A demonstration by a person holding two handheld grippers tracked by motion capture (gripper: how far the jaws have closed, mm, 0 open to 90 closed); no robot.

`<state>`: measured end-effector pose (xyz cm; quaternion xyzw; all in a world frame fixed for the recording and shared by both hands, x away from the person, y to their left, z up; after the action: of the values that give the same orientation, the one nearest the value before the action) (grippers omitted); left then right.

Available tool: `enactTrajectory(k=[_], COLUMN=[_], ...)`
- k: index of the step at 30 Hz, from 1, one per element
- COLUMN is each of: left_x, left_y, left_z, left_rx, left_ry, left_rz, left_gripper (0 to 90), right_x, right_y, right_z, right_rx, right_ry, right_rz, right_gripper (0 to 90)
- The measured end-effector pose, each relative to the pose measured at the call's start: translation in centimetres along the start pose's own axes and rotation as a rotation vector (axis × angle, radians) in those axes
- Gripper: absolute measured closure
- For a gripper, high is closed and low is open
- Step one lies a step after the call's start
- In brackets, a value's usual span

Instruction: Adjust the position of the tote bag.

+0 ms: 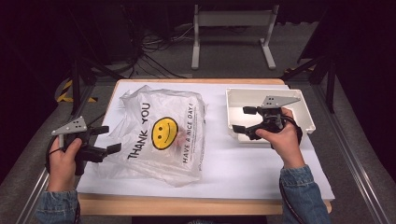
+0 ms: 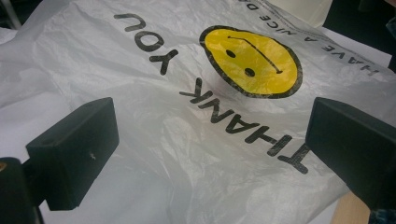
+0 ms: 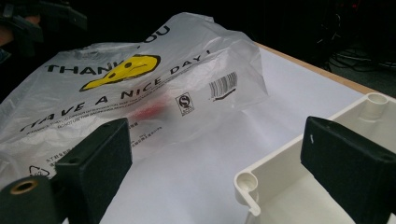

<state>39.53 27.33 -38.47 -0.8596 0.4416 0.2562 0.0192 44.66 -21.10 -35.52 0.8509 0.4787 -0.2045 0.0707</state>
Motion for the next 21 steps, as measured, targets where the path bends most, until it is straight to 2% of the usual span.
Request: enactTrajectory(k=[10, 12, 17, 18, 19, 20, 21], left_x=[-0.3, -0.4, -0.8, -1.0, -1.0, -1.2, -1.2], left_y=[0.5, 0.7, 1.0, 1.1, 1.1, 1.1, 1.1], left_z=[-0.1, -0.2, -0.4, -0.5, -0.5, -0.5, -0.5], left_rx=[-0.008, -0.007, -0.002, -0.003, -0.003, 0.003, 0.003], left_ry=[-0.048, -0.043, -0.042, -0.038, -0.038, -0.035, -0.035], left_rz=[-0.007, -0.007, -0.009, -0.011, -0.011, -0.015, -0.015], left_gripper=[3.3, 3.2, 2.9, 2.9, 2.9, 2.9, 2.8], right_x=[0.6, 0.5, 0.6, 0.9, 0.9, 1.2, 1.2], right_y=[-1.0, -1.2, -2.4, -3.1, -3.1, -3.9, -3.9], right_z=[-0.6, -0.9, -1.6, -2.1, -2.1, -2.4, -2.4], right_rx=[0.009, 0.018, 0.026, 0.020, 0.020, 0.010, 0.010], right_ry=[-0.030, -0.029, -0.026, -0.019, -0.019, -0.014, -0.014], right_rz=[0.018, 0.022, 0.017, 0.010, 0.010, -0.001, -0.001], right_gripper=[10.6, 10.6, 10.3, 8.7, 8.7, 7.0, 7.0])
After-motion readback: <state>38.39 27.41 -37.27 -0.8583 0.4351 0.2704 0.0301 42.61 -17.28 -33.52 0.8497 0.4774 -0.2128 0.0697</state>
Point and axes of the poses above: each handheld gripper's, and its own axes: x roughly forward along the jaws, z roughly out of its underside, y roughly to its right, the point moved 5 cm from there along x, roughly forward along the jaws, and after that the axes turned 1 degree about -x, right-handed, at the moved point
